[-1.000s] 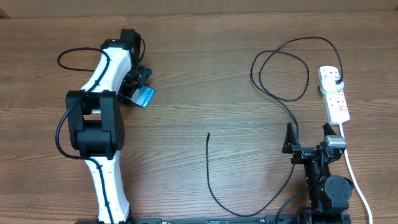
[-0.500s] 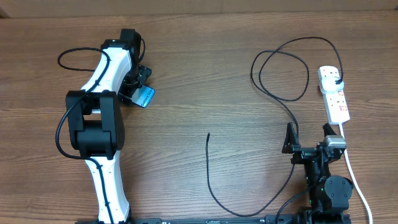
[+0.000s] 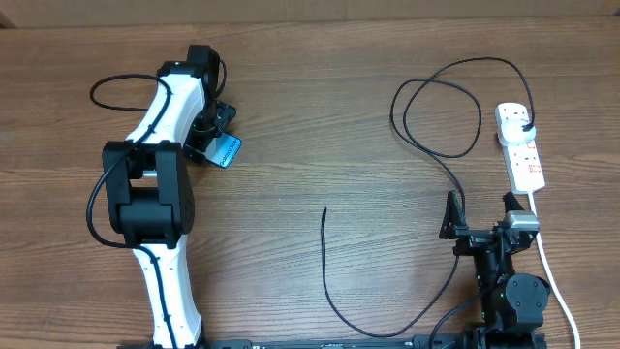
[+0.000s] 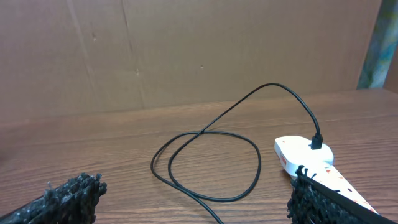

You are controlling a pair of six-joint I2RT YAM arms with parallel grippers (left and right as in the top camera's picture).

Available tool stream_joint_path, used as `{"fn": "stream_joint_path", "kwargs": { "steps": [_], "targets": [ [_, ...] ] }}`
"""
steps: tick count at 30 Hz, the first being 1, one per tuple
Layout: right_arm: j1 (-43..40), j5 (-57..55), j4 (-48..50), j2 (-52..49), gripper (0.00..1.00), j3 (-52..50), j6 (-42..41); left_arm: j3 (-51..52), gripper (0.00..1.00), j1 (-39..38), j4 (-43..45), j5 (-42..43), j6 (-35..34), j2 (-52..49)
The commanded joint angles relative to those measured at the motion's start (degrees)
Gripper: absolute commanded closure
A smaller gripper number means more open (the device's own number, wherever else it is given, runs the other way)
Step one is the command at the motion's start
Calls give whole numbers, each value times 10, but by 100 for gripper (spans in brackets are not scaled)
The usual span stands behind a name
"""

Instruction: Plug charger to phone and switch on socket

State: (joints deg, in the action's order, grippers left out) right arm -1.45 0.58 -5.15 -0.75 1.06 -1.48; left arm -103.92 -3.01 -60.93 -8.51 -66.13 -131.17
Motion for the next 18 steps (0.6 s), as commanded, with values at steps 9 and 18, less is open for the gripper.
{"fn": "stream_joint_path", "kwargs": {
  "steps": [9, 18],
  "targets": [
    [2, -7, 3, 4, 0, -6, 0, 4, 0, -5, 19, 4, -16, -7],
    [2, -7, 3, 4, 0, -6, 0, 4, 0, -5, 19, -2, -16, -7]
  ]
}}
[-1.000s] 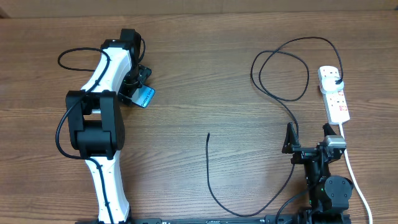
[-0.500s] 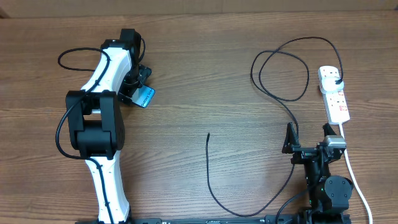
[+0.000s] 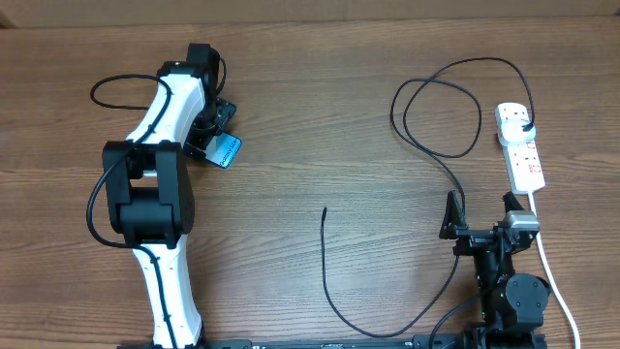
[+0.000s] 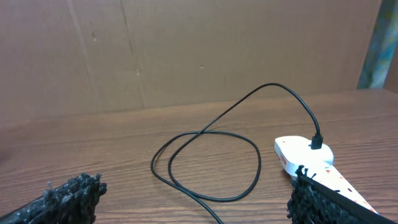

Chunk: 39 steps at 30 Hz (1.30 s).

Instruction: Plug charger to phone and switch on socket

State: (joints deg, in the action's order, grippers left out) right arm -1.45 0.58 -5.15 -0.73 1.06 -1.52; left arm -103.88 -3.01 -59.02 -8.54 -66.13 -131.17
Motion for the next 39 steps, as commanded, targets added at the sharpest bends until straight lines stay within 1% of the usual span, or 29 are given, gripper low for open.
{"fn": "stream_joint_path", "kwargs": {
  "steps": [1, 8, 25, 30, 39],
  "targets": [
    [2, -7, 3, 4, 0, -6, 1, 3, 0, -5, -1, -2, -16, -7],
    [2, -7, 3, 4, 0, -6, 1, 3, 0, -12, 0, -15, -16, -7],
    [2, -7, 3, 4, 0, -6, 1, 7, 0, -12, 2, -17, -16, -17],
    [2, -7, 3, 4, 0, -6, 1, 7, 0, -12, 3, -14, -16, -34],
    [2, -7, 3, 4, 0, -6, 1, 7, 0, -11, 6, -3, -16, -34]
  ]
}}
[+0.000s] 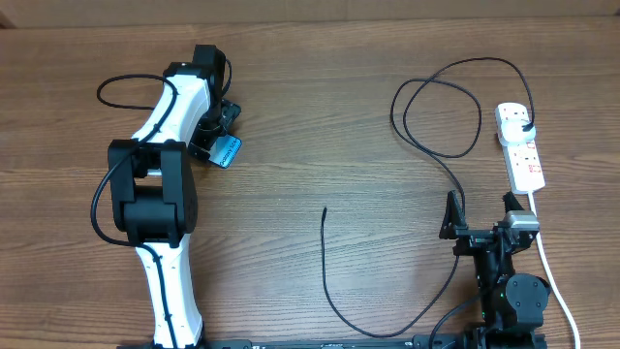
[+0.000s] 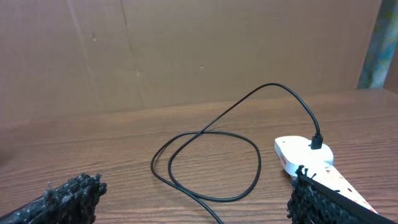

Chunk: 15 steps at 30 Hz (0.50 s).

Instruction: Plug charger to phone and switch on socket

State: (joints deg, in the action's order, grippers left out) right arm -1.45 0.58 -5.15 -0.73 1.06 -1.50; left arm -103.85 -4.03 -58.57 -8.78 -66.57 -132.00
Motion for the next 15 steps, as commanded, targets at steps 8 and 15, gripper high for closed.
{"fn": "stream_joint_path", "kwargs": {
  "steps": [8, 15],
  "targets": [
    [2, -7, 3, 4, 0, -6, 0, 6, 0, 1, -3, 35, -12, -26],
    [2, -7, 3, 4, 0, -6, 0, 6, 0, 11, -14, 48, -12, -26]
  ]
}}
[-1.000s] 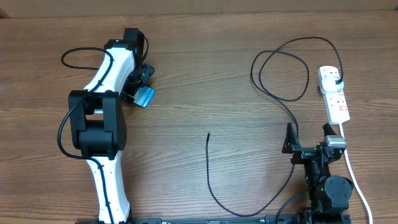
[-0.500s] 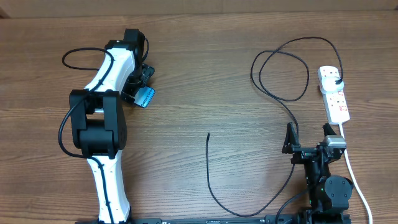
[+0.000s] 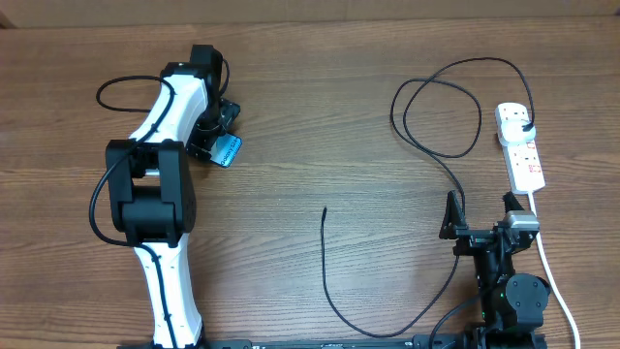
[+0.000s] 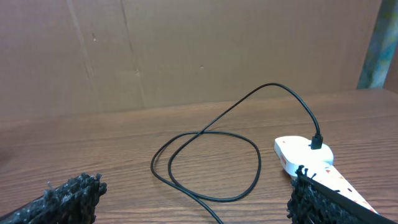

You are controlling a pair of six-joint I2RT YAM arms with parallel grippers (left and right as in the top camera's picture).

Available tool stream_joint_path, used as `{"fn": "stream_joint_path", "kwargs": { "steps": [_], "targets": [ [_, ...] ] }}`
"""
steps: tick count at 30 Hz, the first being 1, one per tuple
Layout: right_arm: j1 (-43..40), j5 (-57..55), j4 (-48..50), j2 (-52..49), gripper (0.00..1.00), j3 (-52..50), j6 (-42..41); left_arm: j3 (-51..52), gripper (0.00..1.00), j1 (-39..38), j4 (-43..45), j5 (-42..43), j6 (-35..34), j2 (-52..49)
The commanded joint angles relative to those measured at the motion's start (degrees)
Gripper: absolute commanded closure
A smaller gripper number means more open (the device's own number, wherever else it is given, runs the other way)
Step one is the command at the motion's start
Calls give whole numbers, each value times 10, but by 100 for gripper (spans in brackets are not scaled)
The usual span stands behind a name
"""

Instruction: Plug charger to phone and switch on socket

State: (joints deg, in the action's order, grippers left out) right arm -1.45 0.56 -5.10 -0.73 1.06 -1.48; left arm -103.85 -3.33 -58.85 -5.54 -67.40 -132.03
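Note:
A small blue phone [image 3: 228, 151] lies at the far left of the wooden table [image 3: 320, 116]. My left gripper [image 3: 217, 134] is down over it, black fingers closed on its far end. A black charger cable [image 3: 438, 150] runs from the plug in the white socket strip [image 3: 521, 145] through a loop. Its free end [image 3: 324, 210] lies mid-table. The right gripper [image 4: 189, 208] rests low at the near right, open, with nothing between its fingers. The strip [image 4: 305, 155] and the cable loop [image 4: 208, 165] lie ahead of it.
The strip's white lead [image 3: 552, 281] runs down the right edge past my right arm's base [image 3: 509, 291]. A cardboard wall [image 4: 199, 50] stands behind the table. The left arm's own black cable [image 3: 116, 89] loops at the far left.
The left arm has shifted very slightly to the left, and the phone sits in almost the same spot. Right arm, cable and strip have not moved.
At every earlier moment my left gripper stood at the blue phone at the far left. The arm only shifted a little from side to side, and the phone barely moved. The right gripper stayed open at rest, with the cable's free end mid-table.

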Motion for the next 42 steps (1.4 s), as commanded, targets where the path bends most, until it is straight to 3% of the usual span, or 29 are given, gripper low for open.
{"fn": "stream_joint_path", "kwargs": {
  "steps": [1, 42],
  "targets": [
    [2, -7, 3, 4, 0, -6, 0, 6, 0, 4, -11, 16, -4, -26],
    [2, -7, 3, 4, 0, -6, 0, 6, 0, 42, -7, -2, -10, -26]
  ]
}}
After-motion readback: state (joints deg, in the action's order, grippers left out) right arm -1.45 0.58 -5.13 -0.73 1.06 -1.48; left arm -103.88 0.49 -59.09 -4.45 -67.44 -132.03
